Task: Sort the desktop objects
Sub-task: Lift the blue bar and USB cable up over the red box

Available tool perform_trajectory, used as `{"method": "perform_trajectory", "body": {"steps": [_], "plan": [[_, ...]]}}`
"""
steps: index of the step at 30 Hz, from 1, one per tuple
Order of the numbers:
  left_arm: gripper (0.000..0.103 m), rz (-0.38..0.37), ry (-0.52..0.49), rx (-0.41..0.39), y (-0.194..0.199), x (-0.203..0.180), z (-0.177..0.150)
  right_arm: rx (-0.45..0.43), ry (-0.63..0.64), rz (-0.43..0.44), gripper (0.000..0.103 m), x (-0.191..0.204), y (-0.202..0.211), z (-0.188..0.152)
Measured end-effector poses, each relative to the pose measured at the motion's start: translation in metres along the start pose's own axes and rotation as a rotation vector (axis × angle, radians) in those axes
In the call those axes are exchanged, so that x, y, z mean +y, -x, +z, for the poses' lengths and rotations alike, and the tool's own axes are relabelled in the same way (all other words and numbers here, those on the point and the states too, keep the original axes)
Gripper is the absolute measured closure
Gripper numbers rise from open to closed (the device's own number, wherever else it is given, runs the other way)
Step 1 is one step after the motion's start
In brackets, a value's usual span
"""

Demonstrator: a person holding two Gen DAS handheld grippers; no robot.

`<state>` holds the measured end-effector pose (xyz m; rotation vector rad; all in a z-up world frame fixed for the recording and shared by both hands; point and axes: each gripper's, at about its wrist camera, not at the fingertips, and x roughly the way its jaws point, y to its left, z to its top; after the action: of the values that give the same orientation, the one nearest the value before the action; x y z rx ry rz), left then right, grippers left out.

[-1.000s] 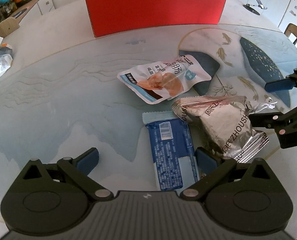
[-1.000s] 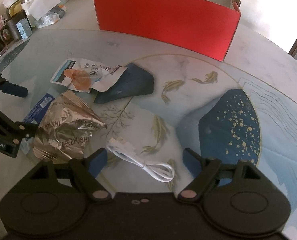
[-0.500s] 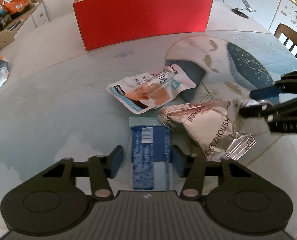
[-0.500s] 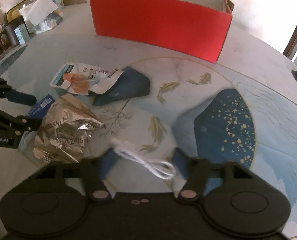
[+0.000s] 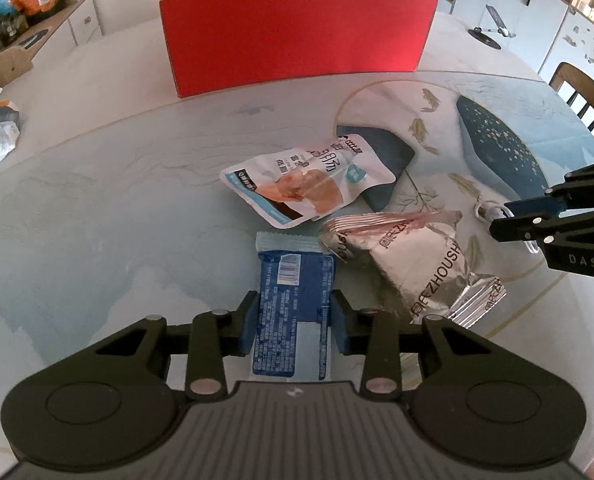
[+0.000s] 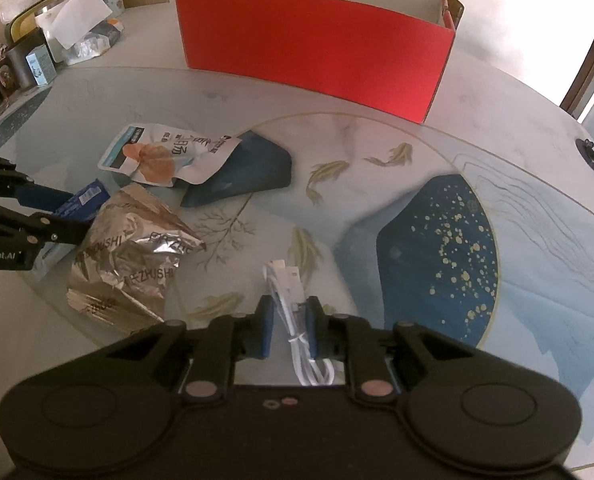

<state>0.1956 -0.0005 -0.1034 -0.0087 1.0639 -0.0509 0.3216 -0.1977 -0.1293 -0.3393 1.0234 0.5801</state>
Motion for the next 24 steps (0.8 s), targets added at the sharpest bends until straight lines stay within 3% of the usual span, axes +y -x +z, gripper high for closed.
{"method": "perform_trajectory", "body": {"steps": [24], "plan": [[0.068,-0.04,0.082,-0.071,0.036,0.014,-0.001,-0.044,-0.09,0.042,0.087,-0.002,0.027,0.004]]}}
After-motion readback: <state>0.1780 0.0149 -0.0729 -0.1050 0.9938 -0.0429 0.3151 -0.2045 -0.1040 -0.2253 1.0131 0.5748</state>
